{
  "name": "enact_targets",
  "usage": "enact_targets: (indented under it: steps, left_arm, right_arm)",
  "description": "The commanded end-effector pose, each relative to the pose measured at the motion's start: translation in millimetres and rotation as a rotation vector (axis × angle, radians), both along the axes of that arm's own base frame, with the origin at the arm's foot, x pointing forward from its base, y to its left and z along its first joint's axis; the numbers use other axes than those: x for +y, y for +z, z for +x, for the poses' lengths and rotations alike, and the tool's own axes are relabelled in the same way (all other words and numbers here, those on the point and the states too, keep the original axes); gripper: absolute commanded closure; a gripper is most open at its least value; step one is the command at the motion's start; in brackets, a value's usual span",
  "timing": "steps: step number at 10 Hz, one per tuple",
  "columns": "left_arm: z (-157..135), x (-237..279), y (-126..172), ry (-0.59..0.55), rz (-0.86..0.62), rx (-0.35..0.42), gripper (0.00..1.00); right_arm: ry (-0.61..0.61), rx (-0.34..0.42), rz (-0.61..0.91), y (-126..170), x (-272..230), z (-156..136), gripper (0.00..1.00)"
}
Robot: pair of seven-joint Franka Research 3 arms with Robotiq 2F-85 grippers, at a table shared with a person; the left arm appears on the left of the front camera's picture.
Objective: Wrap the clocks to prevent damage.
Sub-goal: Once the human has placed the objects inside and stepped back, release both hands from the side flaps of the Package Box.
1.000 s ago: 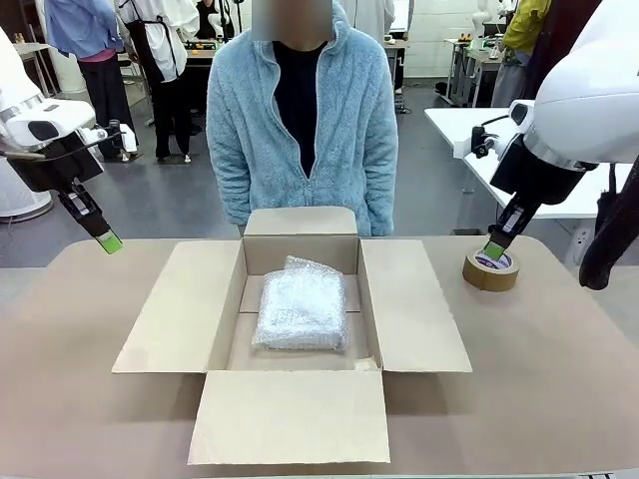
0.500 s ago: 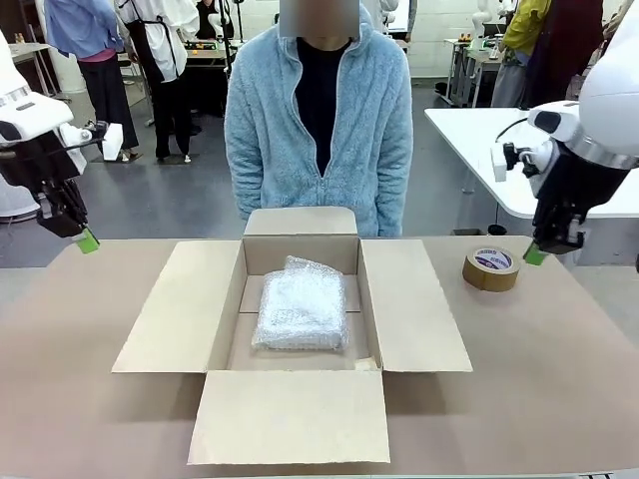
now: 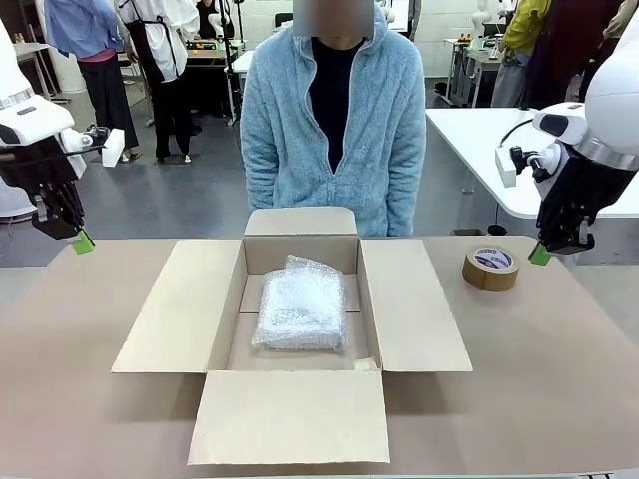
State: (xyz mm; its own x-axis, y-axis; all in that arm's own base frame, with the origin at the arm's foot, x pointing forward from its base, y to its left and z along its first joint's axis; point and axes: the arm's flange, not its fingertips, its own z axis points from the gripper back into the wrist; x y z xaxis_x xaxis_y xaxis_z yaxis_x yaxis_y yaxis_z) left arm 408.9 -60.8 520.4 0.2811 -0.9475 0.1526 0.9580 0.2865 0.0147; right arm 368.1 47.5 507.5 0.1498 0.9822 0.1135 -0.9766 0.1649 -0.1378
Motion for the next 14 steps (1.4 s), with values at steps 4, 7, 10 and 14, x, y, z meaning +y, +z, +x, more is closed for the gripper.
enact_targets:
  steps: [4,7,10,14]
  left_arm:
    - [4,80,-20,-0.361,-0.397,-0.027,1.00]
    - [9,127,-37,-0.308,-0.617,-0.043,1.00]
    - [11,158,-58,-0.176,-0.737,-0.010,1.00]
    - [3,162,-76,-0.131,-0.716,0.005,1.00]
  right_arm:
    - [0.220,-0.023,0.452,-29,-73,13,0.99]
    - [0.162,-0.018,0.658,-51,-110,17,0.99]
    - [0.114,-0.017,0.757,-72,-139,21,0.99]
    - [0.152,-0.004,0.812,-98,-149,38,0.99]
